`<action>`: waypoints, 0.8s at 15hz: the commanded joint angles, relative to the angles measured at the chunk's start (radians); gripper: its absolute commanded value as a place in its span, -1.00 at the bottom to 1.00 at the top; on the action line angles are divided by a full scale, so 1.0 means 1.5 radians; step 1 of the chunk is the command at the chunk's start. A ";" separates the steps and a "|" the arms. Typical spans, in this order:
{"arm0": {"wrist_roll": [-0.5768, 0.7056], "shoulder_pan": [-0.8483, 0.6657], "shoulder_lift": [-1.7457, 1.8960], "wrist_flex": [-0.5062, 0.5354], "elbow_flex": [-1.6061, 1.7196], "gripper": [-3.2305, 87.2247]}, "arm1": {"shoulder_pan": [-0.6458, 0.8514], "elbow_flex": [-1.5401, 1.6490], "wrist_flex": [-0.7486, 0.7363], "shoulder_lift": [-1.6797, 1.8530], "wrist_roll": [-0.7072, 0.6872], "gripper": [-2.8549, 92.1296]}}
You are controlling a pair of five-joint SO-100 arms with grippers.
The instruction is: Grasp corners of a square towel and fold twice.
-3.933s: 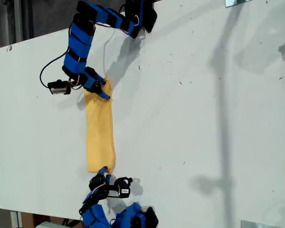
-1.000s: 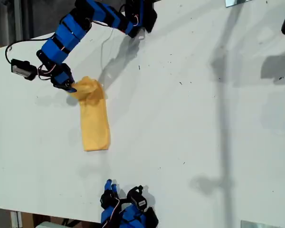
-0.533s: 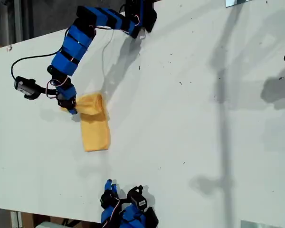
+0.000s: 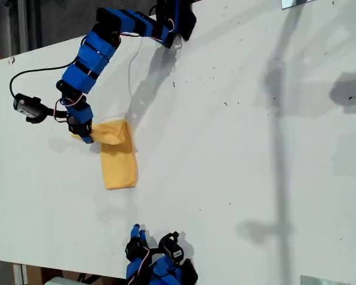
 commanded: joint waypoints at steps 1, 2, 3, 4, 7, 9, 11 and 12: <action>-0.004 0.005 0.003 0.006 -0.003 -0.70 | 0.061 0.050 0.055 0.179 0.019 -0.94; -0.005 0.005 0.003 0.006 -0.003 -0.70 | 0.089 0.096 0.084 0.230 0.036 -0.94; -0.005 0.005 0.003 0.006 -0.003 -0.70 | 0.115 0.144 0.110 0.278 0.048 -0.94; -0.005 0.005 0.003 0.006 -0.003 -0.70 | 0.135 0.192 0.127 0.323 0.056 -0.94; -0.005 0.004 0.003 0.006 -0.003 -0.70 | 0.182 0.287 0.173 0.427 0.061 -0.94; -0.004 0.004 0.004 0.006 -0.002 -0.70 | 0.223 0.327 0.206 0.492 0.057 -0.94; -0.005 0.004 0.004 0.006 -0.002 -0.70 | 0.271 0.347 0.237 0.540 0.047 -0.94; -0.005 0.004 0.004 0.006 -0.002 -0.70 | 0.285 0.349 0.252 0.553 0.042 -0.94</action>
